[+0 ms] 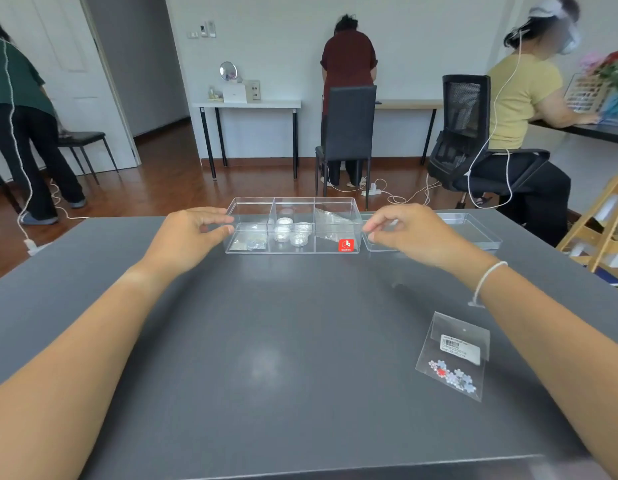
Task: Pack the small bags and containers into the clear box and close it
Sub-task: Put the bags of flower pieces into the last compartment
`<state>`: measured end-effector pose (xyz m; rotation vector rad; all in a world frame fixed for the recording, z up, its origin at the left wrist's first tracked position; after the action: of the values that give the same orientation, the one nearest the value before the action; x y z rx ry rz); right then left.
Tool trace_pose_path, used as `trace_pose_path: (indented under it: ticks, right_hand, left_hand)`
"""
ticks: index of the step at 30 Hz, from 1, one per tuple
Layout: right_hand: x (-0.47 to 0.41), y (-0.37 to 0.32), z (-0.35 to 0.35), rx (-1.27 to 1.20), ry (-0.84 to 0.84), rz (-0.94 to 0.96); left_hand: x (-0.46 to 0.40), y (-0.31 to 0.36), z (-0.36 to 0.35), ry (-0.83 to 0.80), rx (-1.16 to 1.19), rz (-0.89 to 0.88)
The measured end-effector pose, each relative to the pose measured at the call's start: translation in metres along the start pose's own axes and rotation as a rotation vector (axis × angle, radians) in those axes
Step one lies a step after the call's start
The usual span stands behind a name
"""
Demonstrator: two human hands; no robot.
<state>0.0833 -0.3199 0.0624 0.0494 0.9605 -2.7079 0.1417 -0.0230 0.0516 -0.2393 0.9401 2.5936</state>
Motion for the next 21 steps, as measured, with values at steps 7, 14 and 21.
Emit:
trace_pose_path:
  ticks: [7, 14, 21]
  right_hand:
    - [0.055, 0.011, -0.020, 0.035, -0.346, -0.128]
    - [0.092, 0.026, -0.026, 0.092, -0.550, -0.248]
    - [0.094, 0.027, -0.026, 0.097, -0.510, -0.234]
  left_hand:
    - [0.003, 0.000, -0.001, -0.001, 0.013, 0.025]
    - [0.006, 0.000, -0.003, -0.010, 0.012, 0.036]
    - [0.009, 0.003, -0.004, -0.021, 0.007, 0.041]
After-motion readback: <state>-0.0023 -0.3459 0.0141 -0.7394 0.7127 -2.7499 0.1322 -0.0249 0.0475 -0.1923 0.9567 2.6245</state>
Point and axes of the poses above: each hand's wrist, its own x-axis away from the middle knuckle, its own z-axis out of the back of the hand, y = z × x, the point moved 9 cm from there along -x, towards the middle knuckle, and after that the axes turned 14 degrees about -y, right-handed, at the moved point
